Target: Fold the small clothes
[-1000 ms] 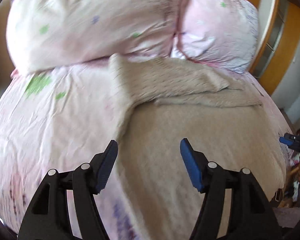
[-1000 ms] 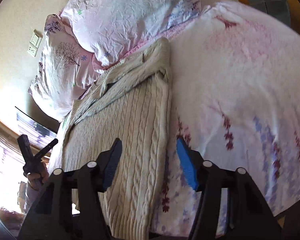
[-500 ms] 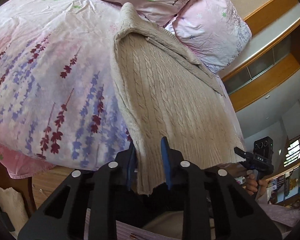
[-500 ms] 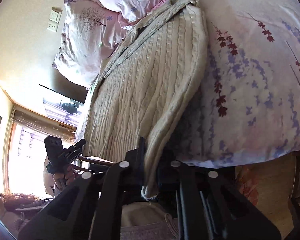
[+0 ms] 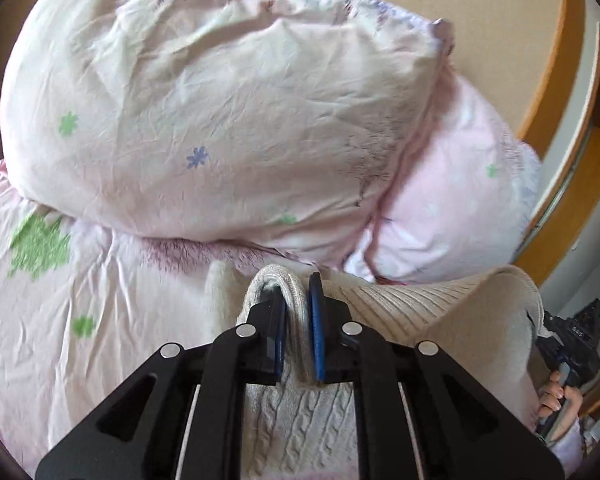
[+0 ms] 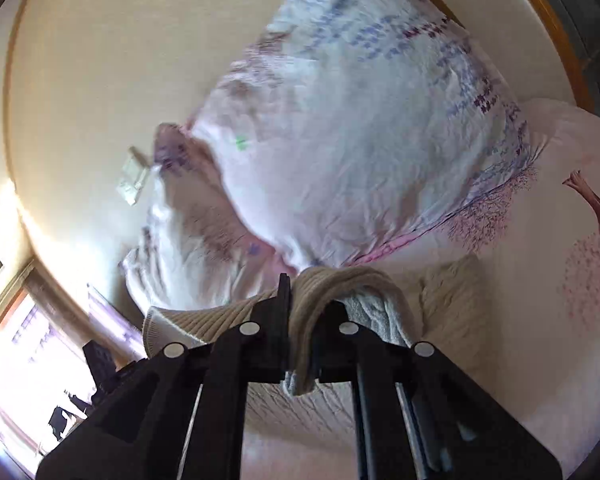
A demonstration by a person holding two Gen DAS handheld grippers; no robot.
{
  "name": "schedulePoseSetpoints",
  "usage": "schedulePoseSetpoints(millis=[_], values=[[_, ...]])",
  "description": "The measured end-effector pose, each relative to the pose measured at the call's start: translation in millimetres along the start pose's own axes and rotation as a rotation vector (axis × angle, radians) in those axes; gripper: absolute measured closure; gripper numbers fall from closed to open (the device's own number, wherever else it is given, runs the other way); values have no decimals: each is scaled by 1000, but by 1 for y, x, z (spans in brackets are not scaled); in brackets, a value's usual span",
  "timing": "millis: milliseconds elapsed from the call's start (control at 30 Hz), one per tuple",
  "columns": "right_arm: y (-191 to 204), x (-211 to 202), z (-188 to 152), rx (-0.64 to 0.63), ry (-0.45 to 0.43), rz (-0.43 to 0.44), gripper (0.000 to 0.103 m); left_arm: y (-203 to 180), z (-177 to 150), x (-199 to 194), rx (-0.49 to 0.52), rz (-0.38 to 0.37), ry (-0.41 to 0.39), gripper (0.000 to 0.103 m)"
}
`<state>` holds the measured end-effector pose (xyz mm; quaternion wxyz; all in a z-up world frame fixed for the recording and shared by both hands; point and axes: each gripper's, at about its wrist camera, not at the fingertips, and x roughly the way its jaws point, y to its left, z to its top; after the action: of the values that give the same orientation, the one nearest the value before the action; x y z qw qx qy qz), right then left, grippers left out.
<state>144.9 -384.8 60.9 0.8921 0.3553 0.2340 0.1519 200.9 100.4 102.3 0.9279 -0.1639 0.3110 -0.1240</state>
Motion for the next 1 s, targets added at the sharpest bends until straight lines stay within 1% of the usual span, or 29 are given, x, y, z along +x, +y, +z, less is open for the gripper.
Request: schedulePoseSetpoints(millis=[33,67,100,133,167,200,233,267,333,400,433,467,500,533,567,633,667,733,767,833,867,933,967,1000], values=[[-11,19,0,28,22,-70,60,5,5,22,-16,36,57,85],[-21,28,-4,62,40,-109,52,12,6,39,-52,89,118,75],[-29,31,-9,87,56,-103,52,22,3,44,-85,124,153,67],[-36,30,-14,87,69,-84,49,31,0,44,-105,124,170,47],[-38,28,-18,65,71,-95,42,39,-4,40,-106,109,167,33],[-39,24,-20,35,68,-126,38,45,-8,35,-98,112,159,31],[-40,22,-24,8,72,-152,36,51,-13,32,-93,115,166,31],[-41,22,-25,-3,86,-158,36,57,-16,33,-102,102,194,31],[-42,23,-29,0,110,-144,36,65,-25,39,-134,53,256,31],[-40,24,-32,-10,130,-128,36,64,-33,48,-138,33,307,33],[-37,23,-34,-19,137,-122,36,62,-37,53,-140,24,324,39],[-33,18,-40,-28,142,-113,36,60,-40,60,-149,5,342,51],[-30,16,-42,-33,146,-106,36,58,-45,67,-169,-9,364,59],[-28,13,-44,-36,149,-96,35,55,-47,66,-172,-3,323,65],[-26,9,-45,-37,150,-85,35,53,-50,71,-188,-23,342,82],[-26,-2,-44,-44,148,-69,35,52,-48,71,-267,-60,334,89],[-26,-9,-44,-53,142,-66,35,48,-45,65,-298,-111,326,90],[-27,-26,-40,-76,115,-70,35,21,-33,46,-289,-209,277,91],[-28,-34,-37,-88,99,-76,35,0,-26,37,-277,-273,257,91],[-31,-54,-31,-105,49,-99,35,-53,-13,27,-233,-412,242,91],[-32,-62,-29,-111,21,-111,35,-83,-9,29,-209,-477,243,91],[-35,-74,-24,-101,-26,-130,35,-147,-8,47,-178,-591,274,91],[-40,-78,-22,-79,-40,-130,35,-176,-12,65,-187,-628,297,90],[-45,-79,-19,-56,-47,-133,35,-201,-19,86,-218,-665,334,90]])
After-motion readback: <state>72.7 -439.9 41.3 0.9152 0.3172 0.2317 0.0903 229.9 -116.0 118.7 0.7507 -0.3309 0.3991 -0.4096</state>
